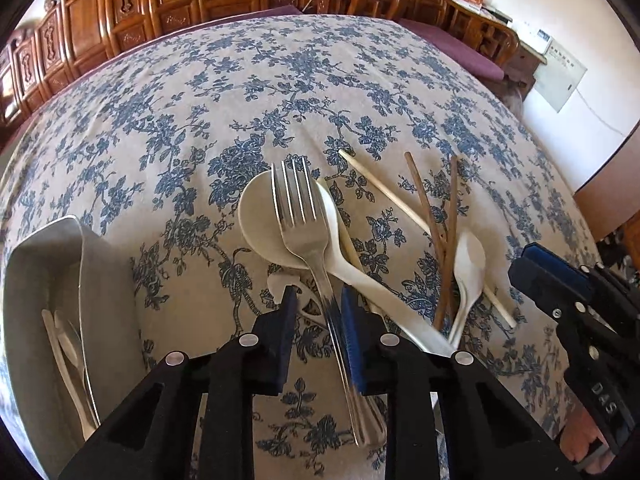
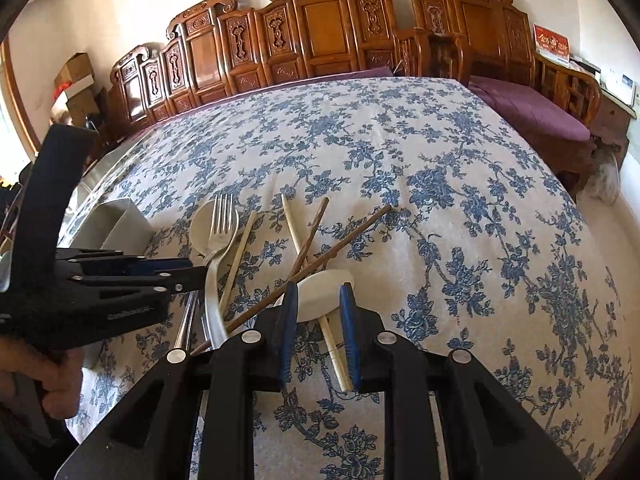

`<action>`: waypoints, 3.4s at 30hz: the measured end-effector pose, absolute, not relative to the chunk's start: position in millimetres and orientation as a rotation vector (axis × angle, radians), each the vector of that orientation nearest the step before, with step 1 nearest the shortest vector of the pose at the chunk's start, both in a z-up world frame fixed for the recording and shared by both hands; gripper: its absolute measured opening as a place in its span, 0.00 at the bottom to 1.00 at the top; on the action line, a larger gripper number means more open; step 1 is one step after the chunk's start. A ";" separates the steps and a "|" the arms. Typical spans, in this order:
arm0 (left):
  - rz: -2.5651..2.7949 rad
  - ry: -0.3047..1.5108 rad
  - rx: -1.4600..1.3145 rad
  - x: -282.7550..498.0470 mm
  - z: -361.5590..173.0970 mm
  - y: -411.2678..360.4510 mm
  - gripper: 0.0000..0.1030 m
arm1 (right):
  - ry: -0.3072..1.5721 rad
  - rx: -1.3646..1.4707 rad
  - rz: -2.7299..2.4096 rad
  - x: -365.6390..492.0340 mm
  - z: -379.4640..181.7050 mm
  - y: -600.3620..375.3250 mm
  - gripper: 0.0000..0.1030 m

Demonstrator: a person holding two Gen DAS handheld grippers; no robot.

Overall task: Organize utensils
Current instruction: 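Grasp a metal fork with the left tool while the right tool reaches back to the pile, then lift the metal fork with the left tool while the right tool grasps a white plastic spoon, then lower the metal fork into the tray and open the left tool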

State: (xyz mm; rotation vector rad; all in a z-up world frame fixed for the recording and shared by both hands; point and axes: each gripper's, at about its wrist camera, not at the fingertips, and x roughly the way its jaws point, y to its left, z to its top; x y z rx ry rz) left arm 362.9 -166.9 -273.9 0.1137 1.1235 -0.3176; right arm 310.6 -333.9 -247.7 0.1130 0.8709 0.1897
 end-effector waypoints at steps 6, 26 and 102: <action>-0.303 1.114 0.171 361.9 -276.3 -176.5 0.12 | 0.865 0.124 0.194 310.6 -245.8 -333.5 0.23; -0.326 1.006 0.099 322.7 -233.3 -133.9 0.06 | 0.885 0.107 0.308 324.3 -247.1 -291.8 0.23; -0.057 1.089 0.102 324.5 -255.9 2.1 0.06 | 0.817 0.043 0.506 294.0 -220.1 -219.3 0.11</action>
